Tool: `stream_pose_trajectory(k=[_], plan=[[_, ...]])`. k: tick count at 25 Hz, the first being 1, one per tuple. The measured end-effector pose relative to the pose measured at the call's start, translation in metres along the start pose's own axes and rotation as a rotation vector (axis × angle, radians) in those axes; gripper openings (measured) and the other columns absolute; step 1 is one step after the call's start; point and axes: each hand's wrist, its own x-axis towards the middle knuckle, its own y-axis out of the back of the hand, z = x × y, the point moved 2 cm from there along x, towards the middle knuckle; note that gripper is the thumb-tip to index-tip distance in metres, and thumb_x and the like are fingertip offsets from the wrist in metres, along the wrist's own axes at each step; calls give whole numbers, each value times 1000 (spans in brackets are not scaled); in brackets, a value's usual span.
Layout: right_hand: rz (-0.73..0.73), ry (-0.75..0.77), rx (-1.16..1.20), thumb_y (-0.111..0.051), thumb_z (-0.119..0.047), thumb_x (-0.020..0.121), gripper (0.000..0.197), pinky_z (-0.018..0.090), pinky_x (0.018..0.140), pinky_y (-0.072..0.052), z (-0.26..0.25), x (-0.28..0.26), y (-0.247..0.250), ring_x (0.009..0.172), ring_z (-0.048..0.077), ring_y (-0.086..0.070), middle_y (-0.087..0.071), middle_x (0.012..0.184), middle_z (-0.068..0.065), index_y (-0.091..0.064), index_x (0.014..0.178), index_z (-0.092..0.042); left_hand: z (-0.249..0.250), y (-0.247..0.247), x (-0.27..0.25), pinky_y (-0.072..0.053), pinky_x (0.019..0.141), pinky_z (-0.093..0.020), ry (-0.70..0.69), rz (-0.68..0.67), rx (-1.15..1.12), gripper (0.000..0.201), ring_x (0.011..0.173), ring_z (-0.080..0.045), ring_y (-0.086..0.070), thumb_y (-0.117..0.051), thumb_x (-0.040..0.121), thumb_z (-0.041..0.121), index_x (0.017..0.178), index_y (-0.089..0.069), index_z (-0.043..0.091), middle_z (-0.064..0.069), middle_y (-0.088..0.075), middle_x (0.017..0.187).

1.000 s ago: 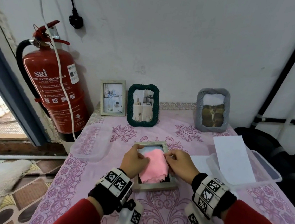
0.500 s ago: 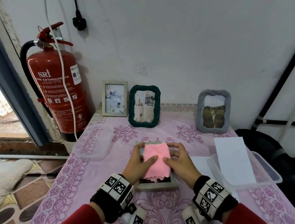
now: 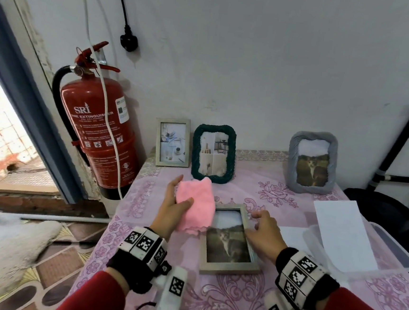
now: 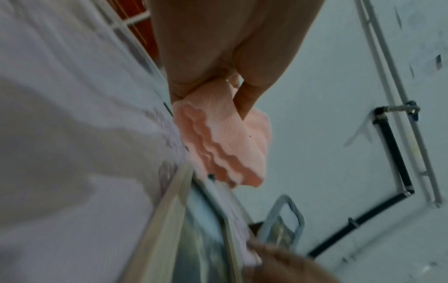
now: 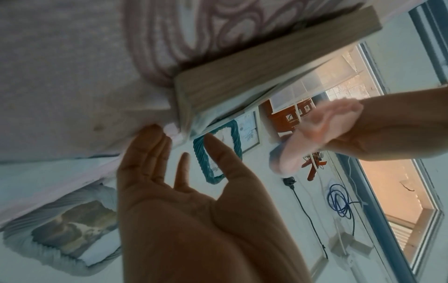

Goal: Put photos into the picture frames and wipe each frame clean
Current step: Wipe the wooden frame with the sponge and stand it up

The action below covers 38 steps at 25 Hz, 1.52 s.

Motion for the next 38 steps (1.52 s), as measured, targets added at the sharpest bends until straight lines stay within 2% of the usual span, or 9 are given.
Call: stream_pose_trajectory(k=[3,7,11,16,22,25,27,32,38], plan=[[-51,-42,-92,-67,-13,78,50,38,93,-46,-5,3,-9,108,34,-52,-52,118,18,-44,122,-4,23,37,14,-59,58,-40,-77,27,78,53,98,-43,-61,-50,91,1,124,-33,39,-18,-51,125],[-55,-53,-227,-65,-13,79,53,35,95,-44,-12,4,-14,115,35,-47,-45,126,19,-40,125,-4,37,85,39,-54,69,-40,-129,96,388,24,102,-37,-58,-53,91,6,96,-55,30,-13,-47,132],[-99,-66,-261,-61,-12,81,51,35,93,-43,-15,4,-14,116,35,-47,-41,127,18,-37,126,-6,31,116,53,-53,51,-18,-16,38,501,24,74,-20,-62,-59,90,14,110,-59,27,-16,-56,124],[-106,-68,-269,-62,-14,80,53,35,93,-43,-16,5,-14,116,35,-47,-41,128,17,-37,127,-8,17,123,59,-52,89,-36,71,-106,745,47,106,-28,-57,-64,86,15,129,-52,28,-6,-40,137],[-98,-58,-257,-65,-20,79,56,35,93,-43,-12,7,-14,116,33,-47,-43,127,16,-37,126,-9,3,110,60,-25,112,-31,30,-137,1205,56,134,-28,-34,-66,85,23,136,-45,23,-13,-32,147],[-101,-57,-249,-66,-22,78,58,37,95,-43,-10,8,-15,116,33,-47,-42,127,16,-37,127,-10,7,103,52,-23,113,-35,-190,59,1152,46,133,-27,-34,-68,83,24,127,-56,18,-12,-36,143],[-106,-56,-245,-68,-24,78,60,38,97,-43,-8,8,-15,117,33,-47,-42,128,15,-37,127,-11,5,96,48,-26,109,-29,-256,6,1107,40,130,-22,-42,-61,88,30,125,-58,16,-9,-47,138],[-119,-41,-226,-70,-26,77,62,38,98,-43,-8,7,-14,117,32,-47,-43,127,15,-38,128,-11,-13,90,42,-21,111,-24,-40,-125,1103,46,136,-19,-36,-40,98,38,137,-45,16,-4,-42,146],[-113,-27,-174,-74,-26,74,64,36,93,-46,-5,9,-12,110,29,-54,-53,123,13,-43,128,-10,-7,81,32,-27,110,-29,-59,-106,1148,45,132,-23,-40,-44,97,34,136,-45,12,-9,-46,143]])
